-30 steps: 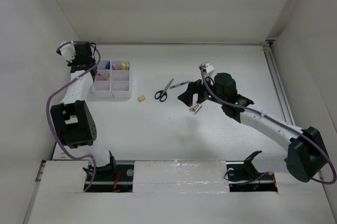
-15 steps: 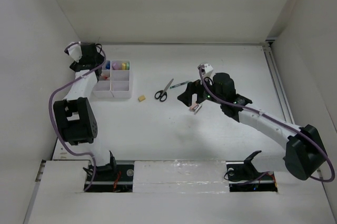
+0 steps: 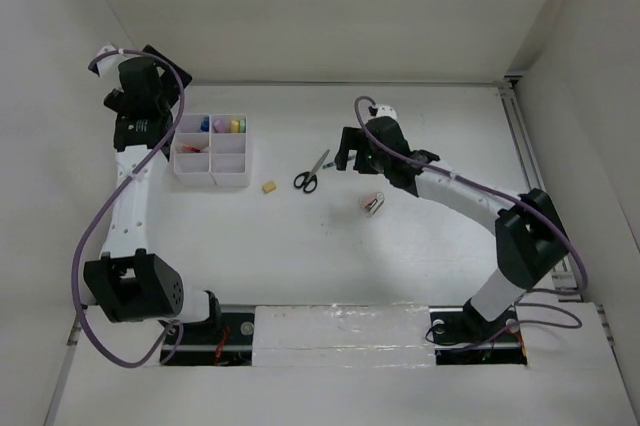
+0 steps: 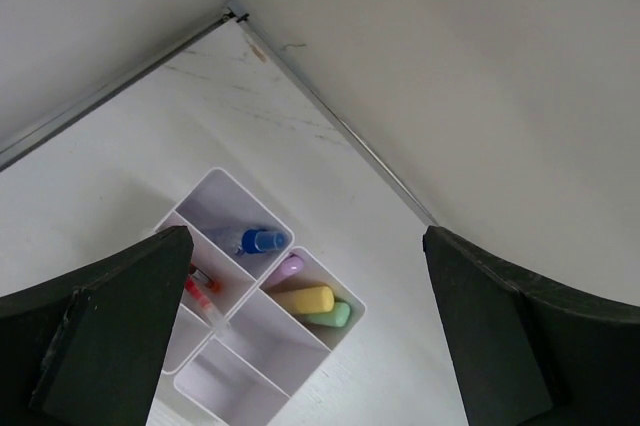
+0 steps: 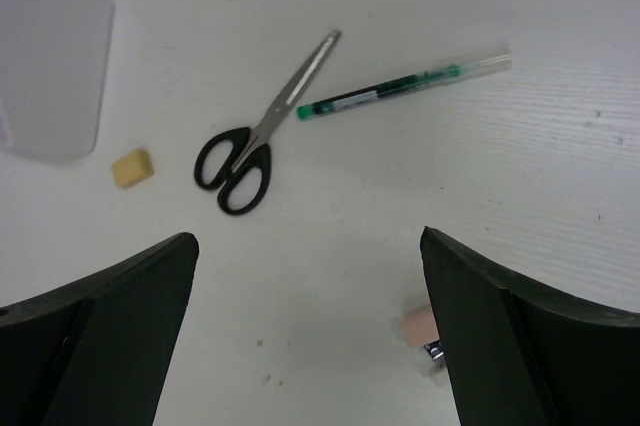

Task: Sort the stationery into containers
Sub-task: Pick up the pen from the center of the board.

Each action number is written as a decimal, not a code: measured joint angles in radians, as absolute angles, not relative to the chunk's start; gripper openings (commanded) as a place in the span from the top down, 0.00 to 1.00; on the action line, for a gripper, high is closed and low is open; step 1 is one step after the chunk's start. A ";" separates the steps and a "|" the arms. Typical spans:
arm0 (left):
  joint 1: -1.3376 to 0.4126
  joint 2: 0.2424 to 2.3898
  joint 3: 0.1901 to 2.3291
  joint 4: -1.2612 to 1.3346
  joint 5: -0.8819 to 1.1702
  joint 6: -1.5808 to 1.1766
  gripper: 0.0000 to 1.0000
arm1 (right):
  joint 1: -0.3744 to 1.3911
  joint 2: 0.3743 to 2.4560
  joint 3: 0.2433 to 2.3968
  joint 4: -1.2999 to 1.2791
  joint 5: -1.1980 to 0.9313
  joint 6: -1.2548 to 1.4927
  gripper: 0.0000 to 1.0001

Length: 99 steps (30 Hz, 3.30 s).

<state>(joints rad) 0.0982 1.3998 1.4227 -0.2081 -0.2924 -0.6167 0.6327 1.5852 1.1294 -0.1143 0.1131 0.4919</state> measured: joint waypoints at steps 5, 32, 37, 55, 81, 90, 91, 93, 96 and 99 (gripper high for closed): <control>0.098 1.364 1.452 -0.255 -0.207 -0.593 0.00 | 0.643 1.761 1.297 -0.257 0.266 0.668 0.07; 0.098 1.345 1.504 -0.312 0.078 -0.555 0.00 | 0.656 2.275 1.913 -0.788 0.426 1.229 0.20; 0.098 1.345 1.504 -0.312 0.097 -0.555 0.00 | 0.656 2.306 1.933 -0.815 0.440 1.256 0.21; 0.098 1.345 1.506 -0.313 0.107 -0.555 0.00 | 0.653 2.454 2.191 -1.025 0.475 1.275 0.42; 0.101 1.345 1.530 -0.316 0.257 -0.548 0.00 | 0.653 2.224 1.776 -0.794 0.492 1.007 1.00; 0.099 1.284 1.153 -0.137 0.621 -0.593 0.00 | 0.718 1.818 1.296 -0.305 0.298 0.568 1.00; 0.099 1.280 1.118 -0.124 0.648 -0.593 0.00 | 0.727 1.799 1.294 -0.256 0.247 0.529 1.00; 0.099 1.257 1.042 -0.098 0.707 -0.600 0.00 | 0.742 1.784 1.298 -0.147 0.138 0.464 1.00; 0.099 1.178 0.937 -0.070 0.772 -0.607 0.00 | 0.775 1.785 1.303 -0.028 0.002 0.400 1.00; 0.099 1.103 0.901 -0.060 0.816 -0.605 0.00 | 0.812 1.806 1.319 0.058 -0.133 0.371 1.00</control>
